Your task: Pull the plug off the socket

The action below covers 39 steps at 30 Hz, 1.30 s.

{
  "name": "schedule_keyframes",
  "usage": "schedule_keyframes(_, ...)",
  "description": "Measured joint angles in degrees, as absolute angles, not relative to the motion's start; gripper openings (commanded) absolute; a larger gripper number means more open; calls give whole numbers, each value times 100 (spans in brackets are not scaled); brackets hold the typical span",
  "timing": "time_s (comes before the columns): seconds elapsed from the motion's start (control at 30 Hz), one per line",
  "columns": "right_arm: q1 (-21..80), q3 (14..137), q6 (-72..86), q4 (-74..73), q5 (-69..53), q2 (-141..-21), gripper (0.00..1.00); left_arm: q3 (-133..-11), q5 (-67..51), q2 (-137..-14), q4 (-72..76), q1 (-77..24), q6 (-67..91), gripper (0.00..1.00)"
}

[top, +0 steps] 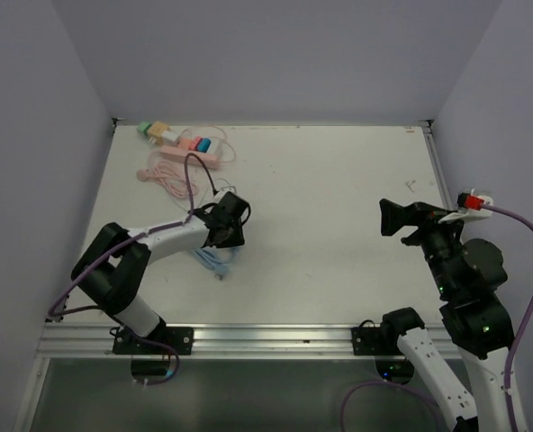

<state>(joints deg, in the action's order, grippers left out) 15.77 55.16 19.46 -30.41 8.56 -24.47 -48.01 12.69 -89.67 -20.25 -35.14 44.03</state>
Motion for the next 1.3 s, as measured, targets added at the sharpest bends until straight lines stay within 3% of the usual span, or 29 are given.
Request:
schedule_keyframes(0.17, 1619, 5483, 1927, -3039, 923, -2418, 99, -5924, 1352, -9988, -2067, -4429, 4711, 30)
schedule_keyframes(0.33, 1682, 5461, 1887, -3039, 976, -2359, 99, -7435, 1332, -11192, -2078, -5280, 4917, 37)
schedule_keyframes(0.53, 1782, 5437, 1802, -3041, 1138, -2274, 99, -8595, 1092, -12049, -2053, -5822, 5094, 73)
schedule_keyframes(0.77, 1844, 5374, 1774, -3039, 1262, -2198, 99, -8593, 1024, -11928, -2082, -5815, 5177, 100)
schedule_keyframes(1.07, 1850, 5365, 1984, -3116, 1662, -2495, 99, -8250, 1116, -10178, -2285, -5728, 4829, 99)
schedule_keyframes(1.3, 1850, 5389, 2311, -3382, 1682, -4012, 99, -7432, 1118, -8558, -2340, -4840, 4268, 99)
